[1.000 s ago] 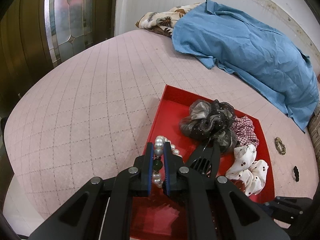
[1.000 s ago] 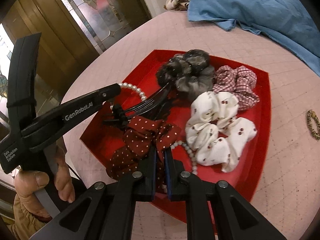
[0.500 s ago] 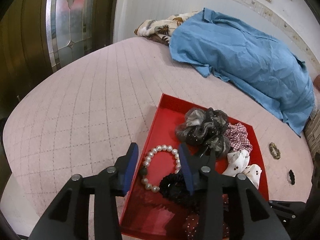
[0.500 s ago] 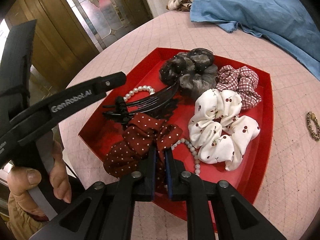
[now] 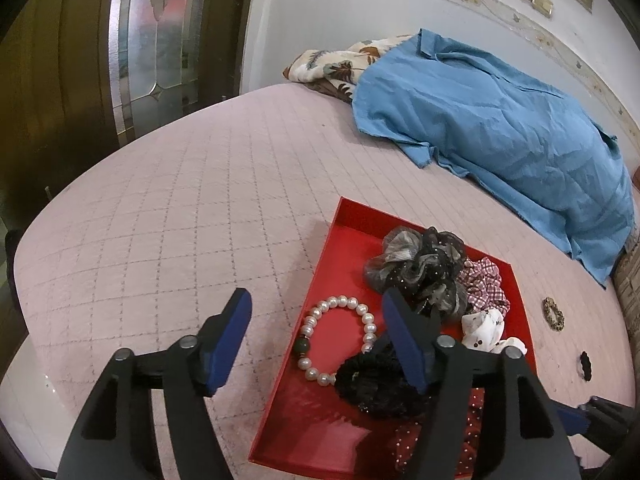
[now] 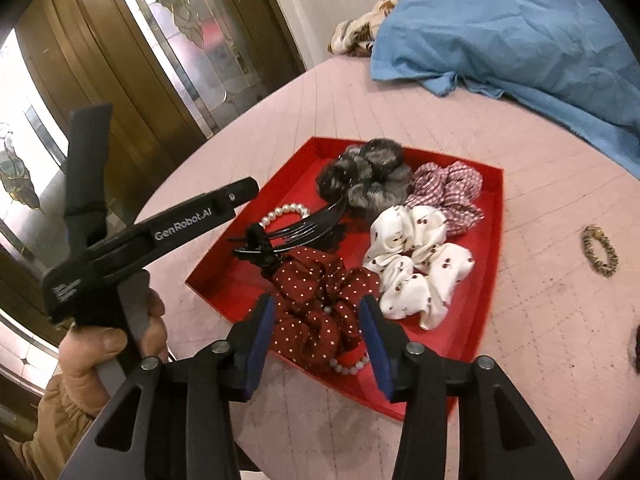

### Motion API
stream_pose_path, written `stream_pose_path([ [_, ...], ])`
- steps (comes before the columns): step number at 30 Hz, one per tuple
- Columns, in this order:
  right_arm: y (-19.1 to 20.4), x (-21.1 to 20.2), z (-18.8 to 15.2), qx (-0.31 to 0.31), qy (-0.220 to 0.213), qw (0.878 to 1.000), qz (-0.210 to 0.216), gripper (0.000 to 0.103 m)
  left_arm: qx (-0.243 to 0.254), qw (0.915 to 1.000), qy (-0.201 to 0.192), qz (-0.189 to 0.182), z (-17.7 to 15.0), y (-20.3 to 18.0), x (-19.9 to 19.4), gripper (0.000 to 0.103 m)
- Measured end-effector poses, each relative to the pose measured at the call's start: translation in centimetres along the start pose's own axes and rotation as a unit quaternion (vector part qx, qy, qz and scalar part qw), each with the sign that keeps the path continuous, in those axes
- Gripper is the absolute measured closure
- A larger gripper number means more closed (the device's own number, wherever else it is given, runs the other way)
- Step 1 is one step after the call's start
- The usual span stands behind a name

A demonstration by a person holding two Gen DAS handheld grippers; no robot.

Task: Organize jewelry
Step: 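Open both tools to drop the pearl bracelet and scrunchie into the tray, then move both open tools back toward the gold bracelet and black hair tie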

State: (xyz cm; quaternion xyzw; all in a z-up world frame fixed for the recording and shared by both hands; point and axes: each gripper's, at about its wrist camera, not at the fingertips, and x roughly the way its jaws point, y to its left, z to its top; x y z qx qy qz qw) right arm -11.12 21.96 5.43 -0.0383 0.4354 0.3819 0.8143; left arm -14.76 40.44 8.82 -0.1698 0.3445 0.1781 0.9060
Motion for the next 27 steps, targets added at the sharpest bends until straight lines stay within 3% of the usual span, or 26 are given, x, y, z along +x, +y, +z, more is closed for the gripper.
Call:
stream_pose_path([
  [10, -1.6, -4.1, -1.0, 0.006, -0.029, 0.999, -0.016, 0.051, 0.004, 0.9999, -0.006, 0.016, -0.5, -0.2, -0.5, 0.032],
  [19, -7.0, -10.8, -3.3, 0.039, -0.066, 0.995, -0.070, 0.045, 0.012, 0.9982, -0.050, 0.030, -1.2, -0.9, -2.6, 0.032],
  [23, -10.5, -13.5, -4.7, 0.077, -0.076, 0.990, -0.091, 0.045, 0.033, 0.9979, -0.031, 0.046, -1.6, -2.0, -2.6, 0.032],
  [27, -13.8, -16.0, -6.1, 0.108, -0.085, 0.984, -0.113, 0.045, 0.041, 0.9989, -0.009, 0.021, -2.1, -3.2, -4.0, 0.032],
])
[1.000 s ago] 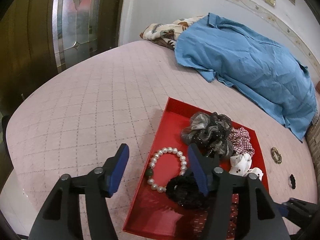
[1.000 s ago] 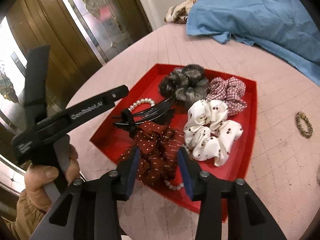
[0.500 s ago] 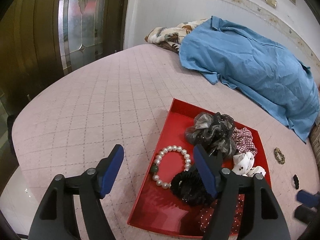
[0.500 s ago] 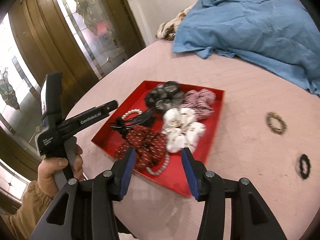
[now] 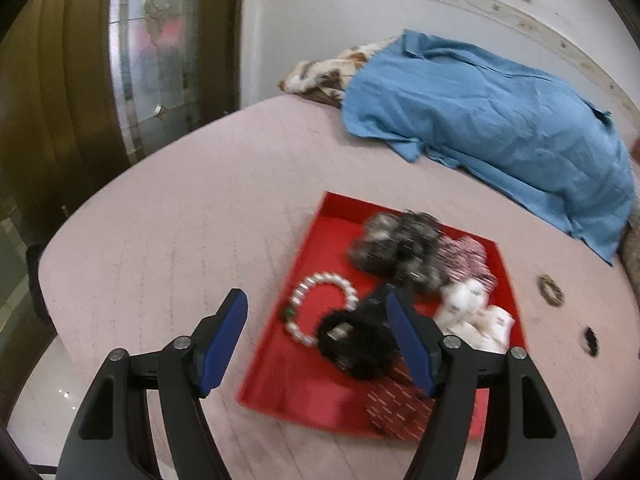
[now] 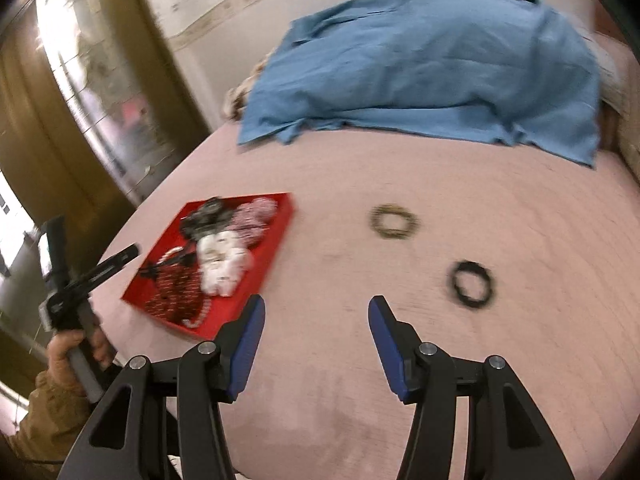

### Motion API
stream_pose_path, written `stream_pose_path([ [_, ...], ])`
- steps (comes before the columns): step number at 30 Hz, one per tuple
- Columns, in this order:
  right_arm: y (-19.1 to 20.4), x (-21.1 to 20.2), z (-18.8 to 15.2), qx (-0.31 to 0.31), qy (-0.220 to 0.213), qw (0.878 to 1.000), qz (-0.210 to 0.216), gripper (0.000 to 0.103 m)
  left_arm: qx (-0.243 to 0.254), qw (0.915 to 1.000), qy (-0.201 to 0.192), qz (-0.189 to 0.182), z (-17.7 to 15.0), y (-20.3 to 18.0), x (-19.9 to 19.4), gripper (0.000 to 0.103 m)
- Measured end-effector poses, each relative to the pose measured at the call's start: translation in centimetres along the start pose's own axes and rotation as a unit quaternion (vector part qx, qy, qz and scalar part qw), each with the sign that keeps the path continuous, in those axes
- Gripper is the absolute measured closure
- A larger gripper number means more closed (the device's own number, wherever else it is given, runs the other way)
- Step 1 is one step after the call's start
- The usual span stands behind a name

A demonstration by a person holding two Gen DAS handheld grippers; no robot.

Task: Organize jewelry
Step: 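Move both open tools back toward the gold bracelet and black hair tie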

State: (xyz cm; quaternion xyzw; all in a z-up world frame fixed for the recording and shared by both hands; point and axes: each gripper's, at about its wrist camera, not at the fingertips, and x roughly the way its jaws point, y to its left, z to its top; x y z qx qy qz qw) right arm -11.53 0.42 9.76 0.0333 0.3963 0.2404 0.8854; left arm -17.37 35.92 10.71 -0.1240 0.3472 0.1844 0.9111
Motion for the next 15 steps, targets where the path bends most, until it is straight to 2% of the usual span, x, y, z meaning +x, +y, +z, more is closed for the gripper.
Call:
stream_pose_path([
  [7, -5.8, -1.6, -0.9, 0.053, -0.006, 0.998, -0.034, 0.045, 0.052, 0.9971, 0.018, -0.052, 0.5, -4.8, -3.7, 0.031],
  [12, -8.4, -1.8, -1.4, 0.084, -0.009, 0.996, -0.033, 0.045, 0.088, 0.9916, 0.013, -0.094, 0.7, -9.2, -6.0, 0.027],
  [15, -9.3, -1.9, -1.8, 0.091, -0.012, 0.995, -0.033, 0.045, 0.114, 0.9879, 0.011, -0.104, 0.6, -11.8, -6.8, 0.027],
])
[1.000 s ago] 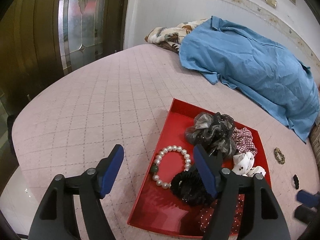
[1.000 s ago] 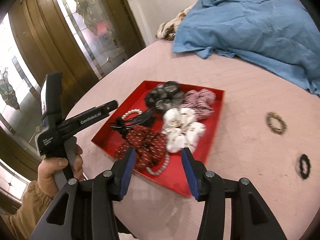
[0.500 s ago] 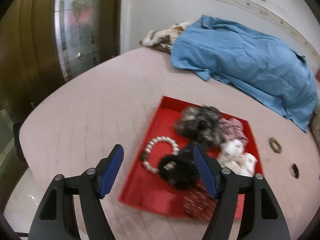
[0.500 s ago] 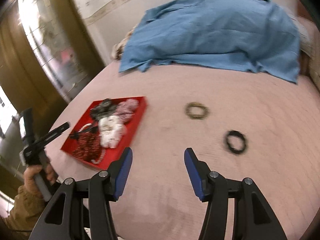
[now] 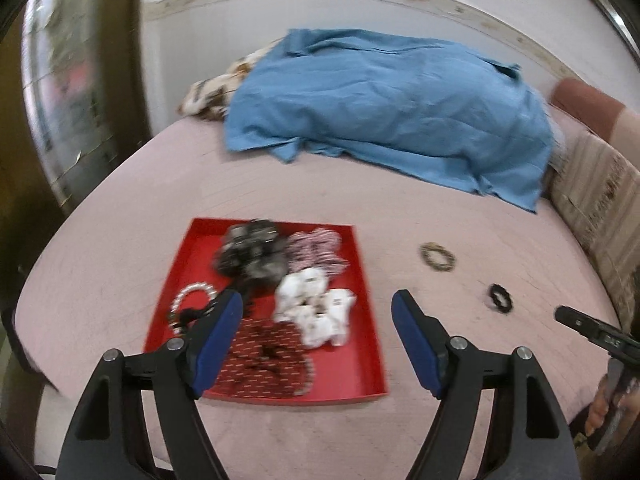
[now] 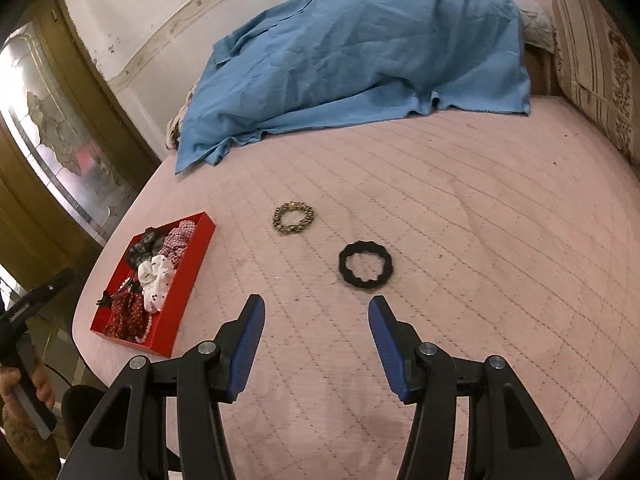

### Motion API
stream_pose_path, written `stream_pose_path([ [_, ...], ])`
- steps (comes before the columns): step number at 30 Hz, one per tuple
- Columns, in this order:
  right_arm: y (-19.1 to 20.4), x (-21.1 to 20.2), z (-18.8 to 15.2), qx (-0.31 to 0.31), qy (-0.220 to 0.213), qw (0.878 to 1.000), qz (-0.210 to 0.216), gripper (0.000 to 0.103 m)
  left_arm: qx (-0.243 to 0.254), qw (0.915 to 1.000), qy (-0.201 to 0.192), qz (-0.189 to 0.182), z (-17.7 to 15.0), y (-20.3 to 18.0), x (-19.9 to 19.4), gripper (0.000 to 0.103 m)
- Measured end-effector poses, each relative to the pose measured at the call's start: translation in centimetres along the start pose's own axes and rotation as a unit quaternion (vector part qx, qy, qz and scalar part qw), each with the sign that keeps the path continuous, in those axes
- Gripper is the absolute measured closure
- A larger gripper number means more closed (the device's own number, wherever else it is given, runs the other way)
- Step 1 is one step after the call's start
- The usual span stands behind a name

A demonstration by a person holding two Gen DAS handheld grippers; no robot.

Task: Organize jewelry
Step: 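Move both open tools back toward the gold bracelet and black hair tie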

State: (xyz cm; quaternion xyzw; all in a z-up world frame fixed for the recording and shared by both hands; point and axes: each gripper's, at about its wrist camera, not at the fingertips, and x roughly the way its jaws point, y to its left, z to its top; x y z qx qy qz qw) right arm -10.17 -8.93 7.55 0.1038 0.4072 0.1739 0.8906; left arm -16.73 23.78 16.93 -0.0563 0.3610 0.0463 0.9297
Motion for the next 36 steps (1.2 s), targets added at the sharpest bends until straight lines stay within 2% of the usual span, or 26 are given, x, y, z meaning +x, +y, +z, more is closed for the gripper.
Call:
stream_pose_path([
  [10, -3.4, 0.5, -0.1, 0.033, 0.000, 0.999, 0.000, 0.045, 0.042, 0.9985, 0.033, -0.008, -0.2, -5.5, 2.4, 0.027],
  [23, -5.1, 2.3, 0.4, 0.041, 0.021, 0.999, -0.006, 0.045, 0.101, 0.9924, 0.068, -0.018, -1.7, -11.0, 6.0, 0.027],
  [30, -5.5, 3.5, 1.6, 0.040, 0.025, 0.999, -0.020, 0.045, 0.088, 0.9922, 0.082, -0.032, -0.9, -11.7, 7.6, 0.027],
  [36, -5.0, 5.3, 3.4, -0.002, 0.024, 0.999, -0.044, 0.045, 0.062, 0.9929, 0.096, -0.032, 0.8, -12.0, 10.0, 0.027],
])
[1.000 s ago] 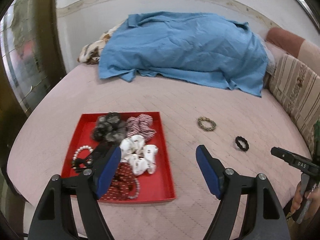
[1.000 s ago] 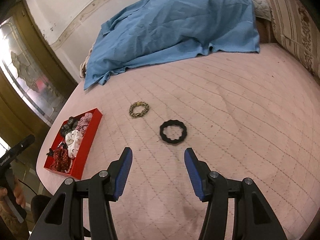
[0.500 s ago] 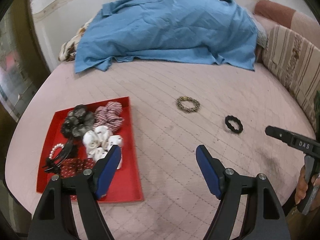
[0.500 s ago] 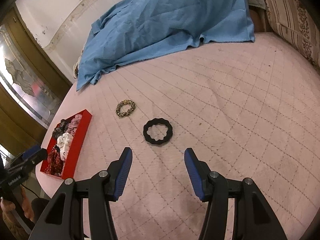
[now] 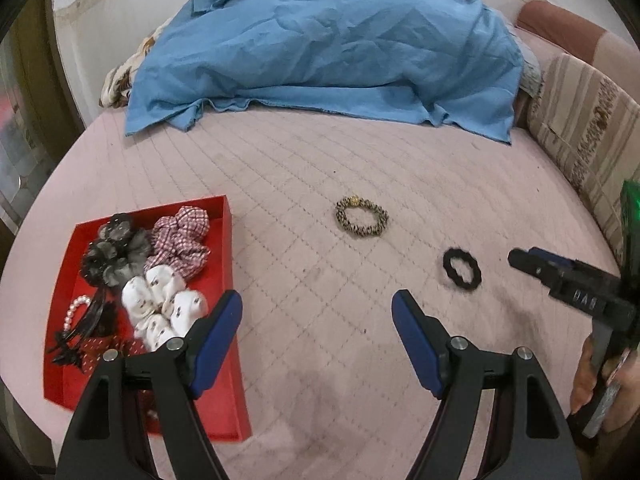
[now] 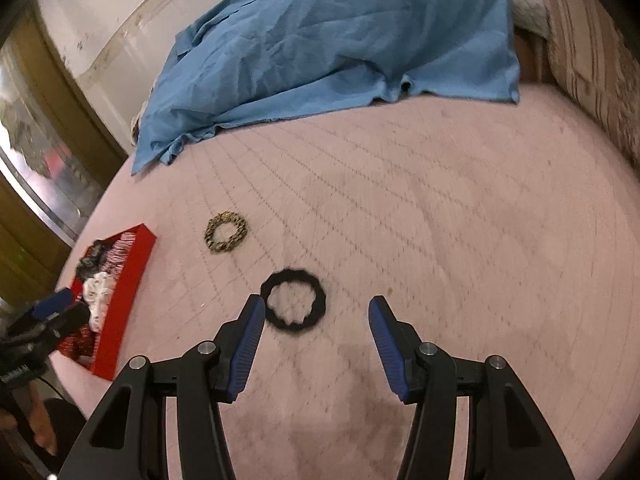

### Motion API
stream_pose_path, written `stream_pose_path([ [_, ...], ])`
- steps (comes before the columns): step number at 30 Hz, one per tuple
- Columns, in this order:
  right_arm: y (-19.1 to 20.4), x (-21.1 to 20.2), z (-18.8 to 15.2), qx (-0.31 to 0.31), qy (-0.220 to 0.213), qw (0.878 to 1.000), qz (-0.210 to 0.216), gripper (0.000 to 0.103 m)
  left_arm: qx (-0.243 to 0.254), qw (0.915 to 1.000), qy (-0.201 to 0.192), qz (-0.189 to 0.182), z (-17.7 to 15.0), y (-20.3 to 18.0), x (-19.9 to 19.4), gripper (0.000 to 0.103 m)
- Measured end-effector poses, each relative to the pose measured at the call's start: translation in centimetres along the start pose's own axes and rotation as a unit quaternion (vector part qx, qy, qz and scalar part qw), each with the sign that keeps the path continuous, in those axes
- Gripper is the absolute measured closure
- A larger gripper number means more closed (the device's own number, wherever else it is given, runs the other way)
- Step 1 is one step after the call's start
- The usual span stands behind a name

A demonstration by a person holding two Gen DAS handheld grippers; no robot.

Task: Organize jewelry
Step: 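Move both open tools back toward the gold bracelet and black hair tie, then grasp the gold beaded bracelet with the left tool while the right tool grasps the black hair tie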

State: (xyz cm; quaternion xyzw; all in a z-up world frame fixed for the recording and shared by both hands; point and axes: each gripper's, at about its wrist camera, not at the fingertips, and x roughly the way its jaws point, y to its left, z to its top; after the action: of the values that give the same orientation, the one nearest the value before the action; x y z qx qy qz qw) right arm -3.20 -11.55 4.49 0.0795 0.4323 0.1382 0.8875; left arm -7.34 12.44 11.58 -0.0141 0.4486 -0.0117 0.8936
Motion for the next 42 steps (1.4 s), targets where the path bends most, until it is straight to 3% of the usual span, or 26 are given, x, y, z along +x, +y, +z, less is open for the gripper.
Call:
stream_pose_path([
  [7, 0.7, 2.6, 1.1, -0.066, 0.017, 0.997, -0.030, 0.045, -0.055, 0.9977, 0.034, -0.022, 3.6, 0.2, 4.9, 0.027],
  [14, -0.6, 4.3, 0.9, -0.042, 0.049, 0.998, -0.002, 0.064, -0.086, 0.9922, 0.077, -0.046, 5.9, -0.9, 11.8, 0.027],
  [20, -0.5, 5.3, 0.8, -0.041, 0.060, 0.997, 0.006, 0.064, -0.053, 0.9951, 0.079, -0.026, 7.3, -1.7, 15.6, 0.028],
  [24, -0.6, 6.4, 0.8, -0.043, 0.069, 0.997, 0.002, 0.064, -0.044, 0.9957, 0.077, -0.027, 7.9, -1.5, 17.2, 0.035],
  [30, -0.3, 7.3, 1.1, -0.056, 0.060, 0.997, -0.003, 0.064, -0.012, 0.9980, 0.057, -0.024, 8.2, -1.9, 18.0, 0.036],
  [36, 0.6, 8.1, 1.2, -0.083, 0.051, 0.995, -0.016, 0.066, 0.021, 0.9991, 0.037, 0.003, 7.4, -3.0, 18.0, 0.036],
  [38, 0.8, 8.2, 1.1, -0.089, 0.049, 0.995, -0.020, 0.069, 0.033, 0.9989, 0.030, 0.012, 7.0, -3.6, 17.8, 0.042],
  [39, 0.9, 8.3, 1.0, -0.091, 0.049, 0.994, -0.021, 0.072, 0.035, 0.9989, 0.028, 0.010, 6.9, -3.8, 17.7, 0.052],
  [40, 1.1, 8.3, 0.9, -0.095, 0.049, 0.994, -0.022, 0.074, 0.038, 0.9989, 0.028, 0.007, 6.9, -4.1, 17.5, 0.069],
  [42, 1.3, 8.3, 0.9, -0.096, 0.052, 0.994, -0.013, 0.091, 0.044, 0.9985, 0.033, 0.001, 6.9, -4.7, 17.3, 0.096],
])
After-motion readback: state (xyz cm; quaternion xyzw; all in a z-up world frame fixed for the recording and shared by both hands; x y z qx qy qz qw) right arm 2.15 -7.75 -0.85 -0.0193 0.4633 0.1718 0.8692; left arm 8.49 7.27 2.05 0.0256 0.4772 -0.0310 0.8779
